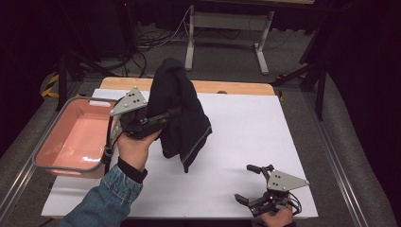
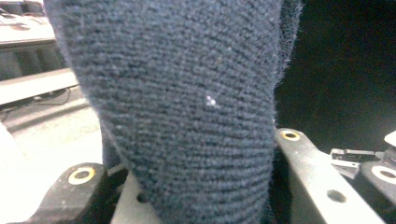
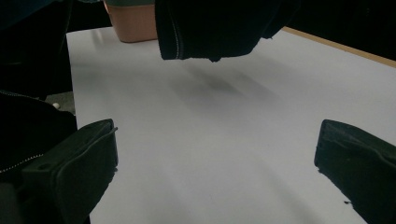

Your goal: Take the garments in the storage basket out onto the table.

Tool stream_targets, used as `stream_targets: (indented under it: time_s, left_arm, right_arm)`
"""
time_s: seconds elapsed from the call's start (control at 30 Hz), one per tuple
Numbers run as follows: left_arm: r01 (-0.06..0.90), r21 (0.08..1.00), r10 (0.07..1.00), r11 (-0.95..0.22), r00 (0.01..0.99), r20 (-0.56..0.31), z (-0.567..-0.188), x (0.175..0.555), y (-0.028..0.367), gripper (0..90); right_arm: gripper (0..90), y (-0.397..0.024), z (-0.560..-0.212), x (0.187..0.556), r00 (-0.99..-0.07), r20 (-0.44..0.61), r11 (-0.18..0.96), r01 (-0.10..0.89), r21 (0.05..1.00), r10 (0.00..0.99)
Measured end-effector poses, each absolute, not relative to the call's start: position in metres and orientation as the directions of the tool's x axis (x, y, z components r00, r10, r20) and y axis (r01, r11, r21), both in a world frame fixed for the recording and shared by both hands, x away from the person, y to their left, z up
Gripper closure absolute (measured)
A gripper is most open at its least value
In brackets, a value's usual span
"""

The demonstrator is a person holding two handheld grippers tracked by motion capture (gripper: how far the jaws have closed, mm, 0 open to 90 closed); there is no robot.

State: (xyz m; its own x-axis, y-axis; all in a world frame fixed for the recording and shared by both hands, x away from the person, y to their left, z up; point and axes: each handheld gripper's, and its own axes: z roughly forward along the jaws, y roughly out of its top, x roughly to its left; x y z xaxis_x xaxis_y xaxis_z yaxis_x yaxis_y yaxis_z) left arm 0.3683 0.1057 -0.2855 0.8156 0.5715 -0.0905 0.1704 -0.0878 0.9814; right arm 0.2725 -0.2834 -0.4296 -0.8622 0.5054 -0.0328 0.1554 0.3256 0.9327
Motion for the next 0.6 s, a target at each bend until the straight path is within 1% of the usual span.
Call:
stream_targets:
  time_s: [0.3,0.4,0.43,0.6]
  left_arm:
    - [0.186,0.978,0.533,-0.092,0.839,-0.109,-0.293,0.371,0.082,72.4]
    - [0.196,0.976,0.513,-0.099,0.850,-0.119,-0.296,0.370,0.074,72.4]
    - [0.211,0.973,0.499,-0.090,0.855,-0.139,-0.297,0.369,0.070,72.4]
    - [0.218,0.970,0.468,-0.107,0.872,-0.145,-0.305,0.365,0.056,72.4]
  right_arm:
    - [0.2,-0.285,-0.429,0.272,-0.861,-0.033,0.323,0.155,0.934,0.507]
    - [0.2,-0.285,-0.429,0.272,-0.861,-0.034,0.323,0.154,0.934,0.507]
    - [0.2,-0.285,-0.429,0.272,-0.861,-0.033,0.322,0.154,0.934,0.507]
    - [0.2,-0.285,-0.429,0.272,-0.861,-0.035,0.323,0.152,0.934,0.507]
